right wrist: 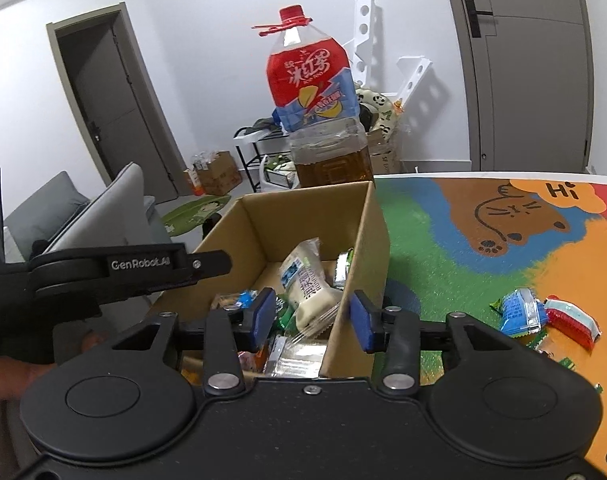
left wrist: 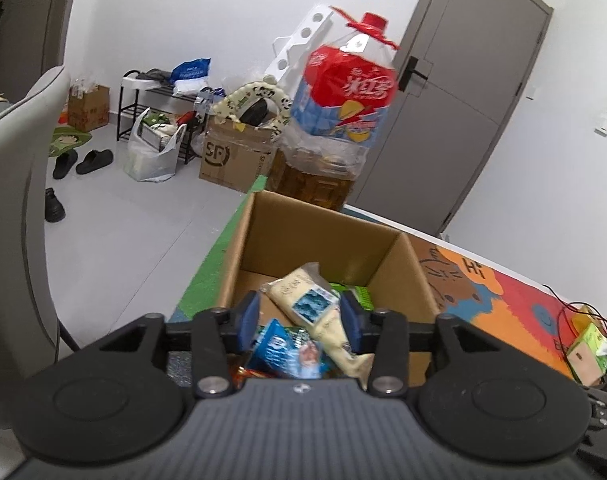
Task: Organize snacks
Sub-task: 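Carry both packets over the cardboard box and open both tools to release them, then move both open tools back from the box to the remaining snacks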
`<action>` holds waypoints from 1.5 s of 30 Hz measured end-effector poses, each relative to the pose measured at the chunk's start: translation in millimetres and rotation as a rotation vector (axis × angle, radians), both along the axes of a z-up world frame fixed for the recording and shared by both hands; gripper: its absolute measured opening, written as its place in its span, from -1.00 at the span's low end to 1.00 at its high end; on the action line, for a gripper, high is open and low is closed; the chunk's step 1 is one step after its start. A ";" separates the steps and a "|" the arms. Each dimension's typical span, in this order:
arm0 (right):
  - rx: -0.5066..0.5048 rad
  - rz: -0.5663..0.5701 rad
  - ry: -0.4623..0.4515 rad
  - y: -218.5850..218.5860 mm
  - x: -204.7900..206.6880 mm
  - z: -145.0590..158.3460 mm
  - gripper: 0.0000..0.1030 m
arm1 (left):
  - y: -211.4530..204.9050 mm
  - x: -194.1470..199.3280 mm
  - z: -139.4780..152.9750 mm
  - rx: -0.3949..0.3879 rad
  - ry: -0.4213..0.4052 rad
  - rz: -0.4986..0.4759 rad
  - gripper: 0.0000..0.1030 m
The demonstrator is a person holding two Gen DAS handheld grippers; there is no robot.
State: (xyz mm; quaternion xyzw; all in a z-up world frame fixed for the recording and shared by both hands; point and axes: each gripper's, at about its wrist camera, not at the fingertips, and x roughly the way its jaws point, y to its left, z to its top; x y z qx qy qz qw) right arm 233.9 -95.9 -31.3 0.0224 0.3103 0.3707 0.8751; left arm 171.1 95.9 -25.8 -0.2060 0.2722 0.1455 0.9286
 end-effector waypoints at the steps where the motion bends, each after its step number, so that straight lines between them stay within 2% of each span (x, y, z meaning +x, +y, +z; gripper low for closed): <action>1: 0.002 0.002 -0.002 -2.3 -2.1 0.8 -0.24 | -3.8 -0.8 1.4 0.004 -0.003 -0.007 -0.07; 8: 0.002 -0.056 -0.011 -27.7 -8.0 2.4 -0.24 | -27.6 -3.6 5.3 0.016 -0.004 -0.045 0.15; 19: 0.010 -0.195 -0.012 -89.9 -8.5 -0.2 -0.22 | -81.9 0.0 6.8 0.035 -0.011 -0.147 0.26; 27: 0.020 -0.283 -0.001 -130.8 -5.2 -6.5 -0.18 | -111.7 7.8 6.5 0.041 -0.010 -0.186 0.30; 29: 0.022 -0.303 0.000 -140.7 -4.2 -8.1 -0.11 | -117.1 9.5 6.4 0.045 -0.009 -0.193 0.34; 36: 0.033 -0.358 0.006 -170.6 -0.5 -13.6 -0.05 | -141.8 17.3 4.5 0.058 0.000 -0.226 0.39; 41: 0.033 -0.391 0.002 -188.7 3.0 -18.0 0.21 | -159.0 25.8 -1.4 0.067 0.021 -0.247 0.41; 45: 0.034 -0.414 0.011 -200.9 8.7 -24.7 0.22 | -170.9 34.1 -7.5 0.070 0.040 -0.262 0.42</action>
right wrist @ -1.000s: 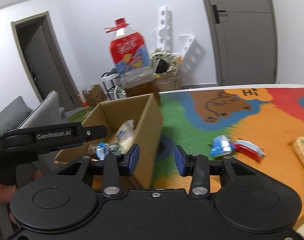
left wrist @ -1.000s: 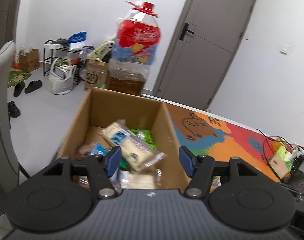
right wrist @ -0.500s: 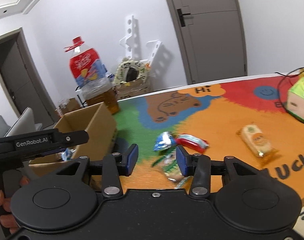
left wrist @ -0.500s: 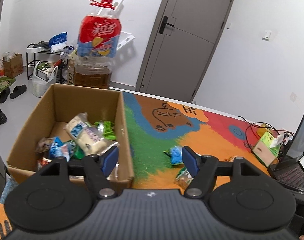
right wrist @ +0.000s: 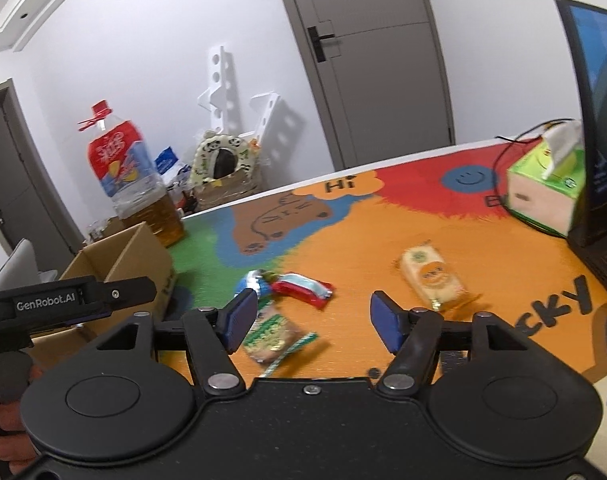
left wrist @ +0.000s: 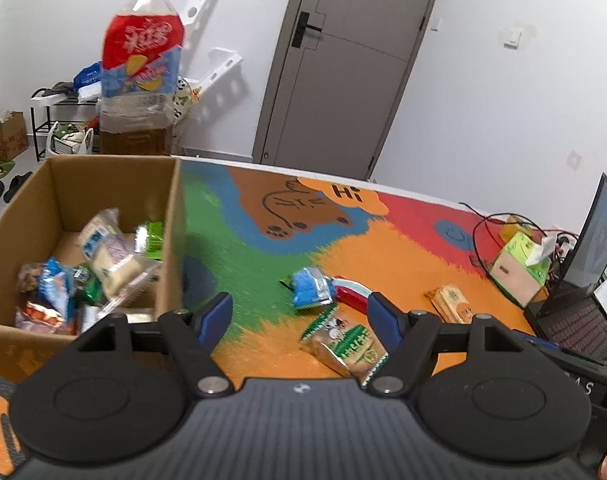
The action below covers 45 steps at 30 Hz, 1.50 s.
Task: Organize snacks
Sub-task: 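Move both open tools back from the box to the remaining snacks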
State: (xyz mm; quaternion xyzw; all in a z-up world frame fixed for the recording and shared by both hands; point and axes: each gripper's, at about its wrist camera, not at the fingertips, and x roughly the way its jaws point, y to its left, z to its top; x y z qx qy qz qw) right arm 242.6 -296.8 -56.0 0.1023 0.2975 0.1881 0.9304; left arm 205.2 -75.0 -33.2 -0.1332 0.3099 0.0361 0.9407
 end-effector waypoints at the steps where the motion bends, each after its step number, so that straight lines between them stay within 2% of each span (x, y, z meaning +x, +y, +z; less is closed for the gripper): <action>1: -0.001 -0.005 0.001 -2.8 1.9 -1.8 0.22 | -3.2 2.8 -2.0 0.004 0.005 -0.002 0.43; 10: -0.015 -0.046 0.001 -23.0 23.2 -14.4 0.28 | -23.9 28.9 -25.7 0.021 0.076 0.005 0.51; 16: -0.029 -0.068 -0.001 -35.2 37.6 -24.7 0.45 | -33.7 44.5 -37.1 0.037 0.110 0.013 0.52; 31: -0.039 -0.100 0.026 -57.3 61.1 -45.5 0.46 | -58.3 77.8 -66.6 0.081 0.175 0.010 0.53; 39: -0.058 -0.100 0.033 -57.1 74.4 -48.9 0.46 | -57.5 85.5 -79.6 0.085 0.207 0.004 0.53; 45: -0.113 -0.097 0.049 -47.0 84.1 -57.7 0.46 | -50.0 80.0 -80.1 0.097 0.203 0.000 0.54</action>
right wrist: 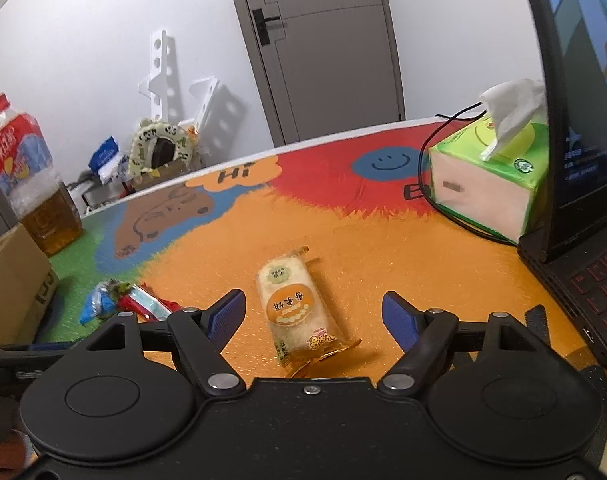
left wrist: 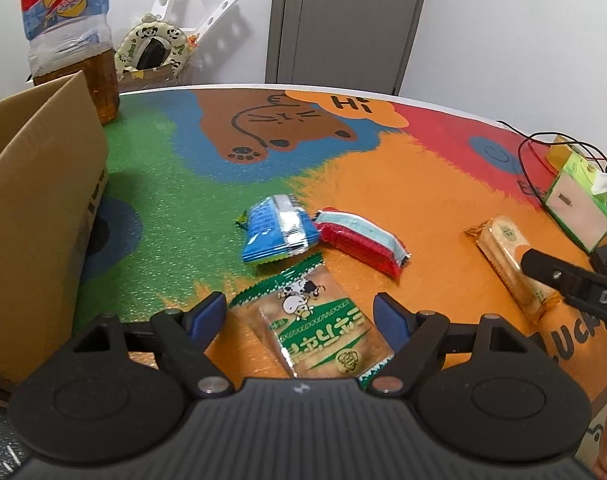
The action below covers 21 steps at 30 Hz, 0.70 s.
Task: Organize snacks
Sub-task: 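Move both open tools back from the box to the remaining snacks, then grasp the green Snoopy packet with the left tool while the right tool grasps the orange-labelled cake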
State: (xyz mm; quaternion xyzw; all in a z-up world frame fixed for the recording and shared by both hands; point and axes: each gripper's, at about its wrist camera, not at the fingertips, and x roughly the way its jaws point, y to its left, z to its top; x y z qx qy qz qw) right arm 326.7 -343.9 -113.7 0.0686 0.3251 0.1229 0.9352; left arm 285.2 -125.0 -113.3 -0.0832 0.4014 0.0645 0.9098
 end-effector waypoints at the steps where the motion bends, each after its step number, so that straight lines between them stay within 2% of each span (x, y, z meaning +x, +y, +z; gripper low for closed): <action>1: -0.011 0.001 0.003 1.4 1.0 -2.0 0.46 | 1.8 -0.7 0.0 -0.001 -0.001 0.002 0.54; 6: -0.024 0.000 0.036 4.5 3.4 -12.1 0.38 | 10.4 -6.6 0.3 -0.008 -0.007 0.014 0.53; 11: -0.054 0.012 0.030 12.8 -3.7 -11.5 0.02 | 12.0 -14.9 0.4 0.016 -0.008 0.001 0.49; 13: -0.054 0.009 0.033 15.4 -6.9 -10.7 -0.01 | 11.3 -19.0 -0.5 0.029 -0.012 -0.009 0.46; 15: -0.057 0.012 0.032 19.2 -10.8 -11.2 -0.08 | 11.3 -24.2 -0.7 0.037 -0.021 -0.014 0.36; 17: -0.066 0.018 0.026 23.5 -15.8 -11.3 -0.12 | 12.0 -27.7 -0.4 0.050 -0.032 -0.011 0.07; 18: -0.067 0.023 0.024 25.4 -18.5 -11.2 -0.15 | 12.7 -29.1 -0.1 0.051 -0.036 -0.011 0.00; 21: -0.054 0.033 0.030 28.9 -24.2 -10.2 -0.26 | 17.4 -32.9 1.3 0.019 -0.047 -0.014 -0.06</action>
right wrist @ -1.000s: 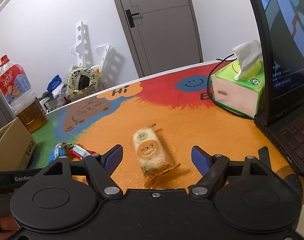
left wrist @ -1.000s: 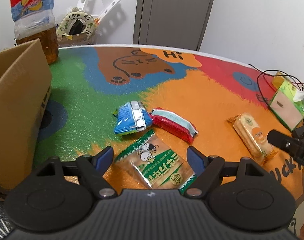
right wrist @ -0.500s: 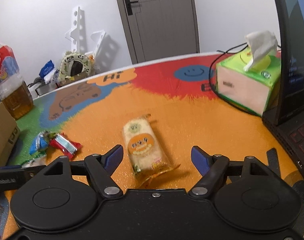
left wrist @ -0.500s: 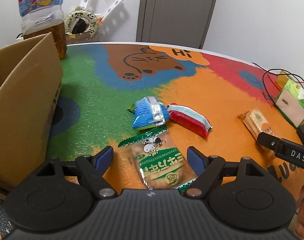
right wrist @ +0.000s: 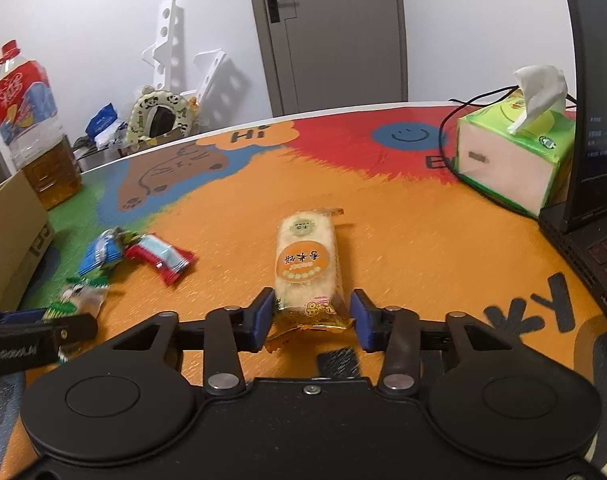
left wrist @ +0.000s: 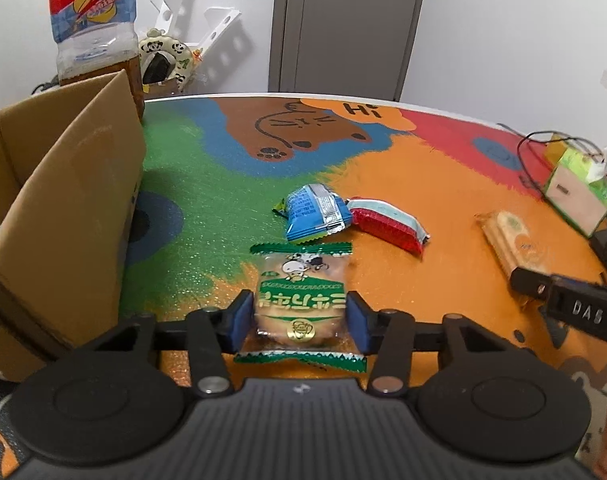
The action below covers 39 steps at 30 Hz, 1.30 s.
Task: Organize snacks
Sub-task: 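Grasp the green Snoopy packet with the left tool while the right tool grasps the orange-labelled cake, then carry both packets over the cardboard box and open both tools to release them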
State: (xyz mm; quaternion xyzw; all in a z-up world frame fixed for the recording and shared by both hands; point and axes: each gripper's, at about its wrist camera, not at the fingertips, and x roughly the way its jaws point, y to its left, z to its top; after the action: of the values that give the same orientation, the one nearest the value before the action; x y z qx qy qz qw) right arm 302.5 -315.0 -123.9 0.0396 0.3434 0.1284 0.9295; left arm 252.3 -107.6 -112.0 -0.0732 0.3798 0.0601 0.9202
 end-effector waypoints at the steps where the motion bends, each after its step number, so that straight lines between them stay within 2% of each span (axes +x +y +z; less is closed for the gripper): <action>1: 0.005 0.003 0.003 0.6 -1.7 0.5 -0.29 | 0.4 -1.7 0.0 -0.005 -0.003 -0.002 -0.07; 5: 0.011 0.018 0.003 4.8 -10.9 3.0 -0.36 | -0.7 -10.4 0.7 -0.025 -0.017 -0.019 -0.07; 13: 0.035 0.032 -0.031 11.9 -28.6 15.0 -0.37 | 4.0 -28.4 19.9 -0.040 -0.077 -0.024 -0.07; 24: 0.074 0.087 -0.115 39.0 -40.0 48.8 -0.37 | 30.8 -41.7 54.4 -0.067 -0.149 -0.001 -0.07; 27: 0.091 0.106 -0.131 48.7 -41.6 58.8 -0.37 | 34.6 -45.4 65.3 -0.047 -0.176 -0.004 -0.07; 39: 0.121 0.160 -0.195 84.9 -44.2 93.3 -0.37 | 70.0 -57.2 103.6 -0.056 -0.257 0.021 -0.07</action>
State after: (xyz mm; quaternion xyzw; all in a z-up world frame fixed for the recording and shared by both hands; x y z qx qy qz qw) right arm 258.3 -230.1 -30.6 0.0555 0.2452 0.2259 0.9412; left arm 195.1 -37.6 -8.4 -0.1098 0.2598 0.0490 0.9582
